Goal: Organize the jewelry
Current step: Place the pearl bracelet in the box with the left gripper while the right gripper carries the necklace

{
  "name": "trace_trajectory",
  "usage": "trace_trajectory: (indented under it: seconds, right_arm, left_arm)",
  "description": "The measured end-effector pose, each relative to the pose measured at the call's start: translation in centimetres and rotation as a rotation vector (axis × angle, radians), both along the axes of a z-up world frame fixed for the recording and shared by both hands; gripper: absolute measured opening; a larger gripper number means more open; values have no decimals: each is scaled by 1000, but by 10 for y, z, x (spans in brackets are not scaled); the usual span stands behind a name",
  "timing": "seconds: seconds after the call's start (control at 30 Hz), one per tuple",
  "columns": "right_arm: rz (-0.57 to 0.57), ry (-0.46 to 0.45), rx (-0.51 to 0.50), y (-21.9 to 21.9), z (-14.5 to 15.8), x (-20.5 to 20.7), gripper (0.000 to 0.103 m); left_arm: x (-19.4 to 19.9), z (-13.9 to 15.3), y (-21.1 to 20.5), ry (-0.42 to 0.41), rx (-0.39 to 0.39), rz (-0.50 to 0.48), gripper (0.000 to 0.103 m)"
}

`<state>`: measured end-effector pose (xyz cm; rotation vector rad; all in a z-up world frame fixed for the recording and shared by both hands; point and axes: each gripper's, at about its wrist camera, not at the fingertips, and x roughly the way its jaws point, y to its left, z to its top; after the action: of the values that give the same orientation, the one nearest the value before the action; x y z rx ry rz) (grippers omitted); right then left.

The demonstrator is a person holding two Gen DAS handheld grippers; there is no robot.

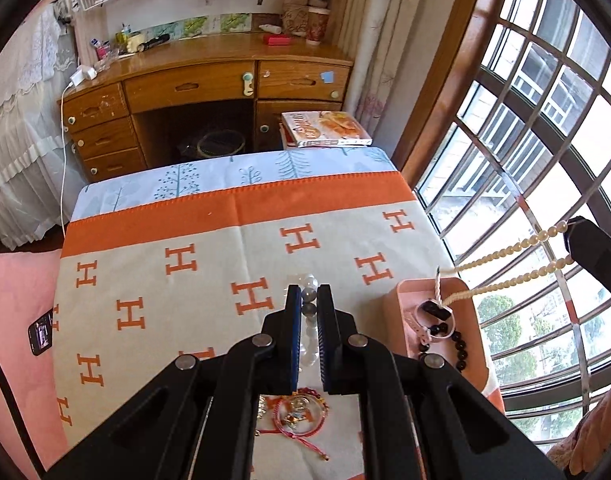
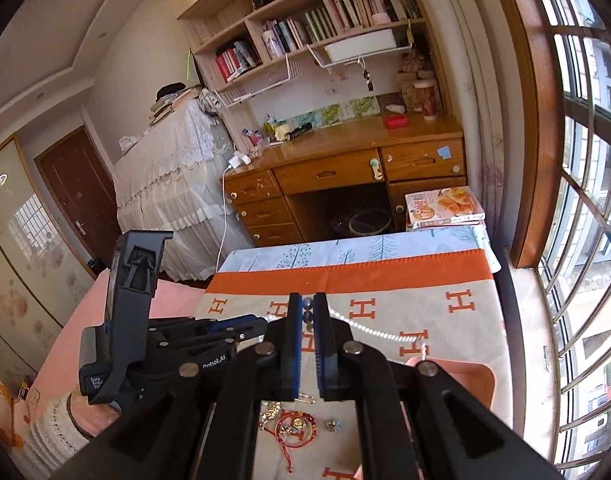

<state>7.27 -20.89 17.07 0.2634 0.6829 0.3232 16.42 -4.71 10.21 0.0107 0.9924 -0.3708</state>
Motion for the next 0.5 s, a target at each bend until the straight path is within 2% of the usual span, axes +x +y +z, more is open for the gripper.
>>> trace_trajectory:
  seconds: [0.1,0.23,0.5]
  right_arm:
    - [-20,-16,0,-15,2,-20,5]
    - [-35,1,-15,-32,-10,-40,5]
    - [-73,102,-33,-54,-64,-55,5]
  left_arm:
    - [-13,4,-22,-9,-1,-47,5]
    - [-27,3,-54,3,-6,-111,5]
    - [-46,-22,-106,49,22,-201,5]
